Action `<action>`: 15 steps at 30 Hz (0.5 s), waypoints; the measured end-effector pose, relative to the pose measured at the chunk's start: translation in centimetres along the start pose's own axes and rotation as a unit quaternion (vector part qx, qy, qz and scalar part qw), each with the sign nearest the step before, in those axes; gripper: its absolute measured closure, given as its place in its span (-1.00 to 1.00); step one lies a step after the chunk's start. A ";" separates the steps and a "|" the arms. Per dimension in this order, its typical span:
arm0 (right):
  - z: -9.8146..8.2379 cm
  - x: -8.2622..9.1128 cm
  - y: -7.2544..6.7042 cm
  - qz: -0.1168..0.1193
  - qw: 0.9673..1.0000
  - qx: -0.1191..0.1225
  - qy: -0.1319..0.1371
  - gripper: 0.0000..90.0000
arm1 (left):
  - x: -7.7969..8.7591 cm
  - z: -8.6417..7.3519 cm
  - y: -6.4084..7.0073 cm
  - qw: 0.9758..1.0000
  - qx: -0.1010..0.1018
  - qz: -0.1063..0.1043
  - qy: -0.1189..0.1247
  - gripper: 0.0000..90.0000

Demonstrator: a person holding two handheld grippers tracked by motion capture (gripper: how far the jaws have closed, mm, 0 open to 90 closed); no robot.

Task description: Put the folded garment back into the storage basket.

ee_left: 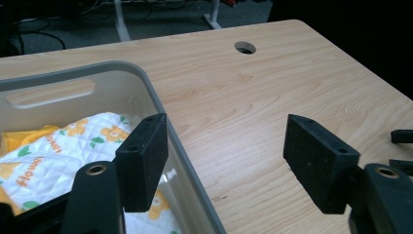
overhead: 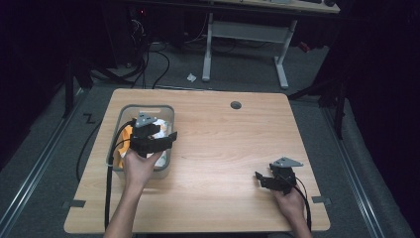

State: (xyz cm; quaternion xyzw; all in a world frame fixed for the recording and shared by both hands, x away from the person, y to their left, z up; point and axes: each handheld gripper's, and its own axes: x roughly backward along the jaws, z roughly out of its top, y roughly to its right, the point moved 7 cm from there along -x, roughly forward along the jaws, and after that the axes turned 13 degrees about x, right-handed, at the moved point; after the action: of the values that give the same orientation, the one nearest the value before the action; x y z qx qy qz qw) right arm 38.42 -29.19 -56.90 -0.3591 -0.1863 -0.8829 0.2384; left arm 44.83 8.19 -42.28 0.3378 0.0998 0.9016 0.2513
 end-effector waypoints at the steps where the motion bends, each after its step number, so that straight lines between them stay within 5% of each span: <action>1: 0.0 0.0 0.0 0.000 1.000 0.000 0.000 -0.35 | 0.0 0.0 0.2 1.000 -0.001 -0.002 0.001 -0.25; 15: 0.0 0.0 0.0 0.000 1.000 0.000 0.000 -0.35 | -0.3 -1.0 3.1 0.999 -0.024 -0.032 0.006 -0.26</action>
State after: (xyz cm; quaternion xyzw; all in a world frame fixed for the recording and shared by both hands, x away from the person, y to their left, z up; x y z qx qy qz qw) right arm 38.41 -29.20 -56.90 -0.3591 -0.1865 -0.8829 0.2383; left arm 43.14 5.37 -42.14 0.3231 0.0900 0.8971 0.2875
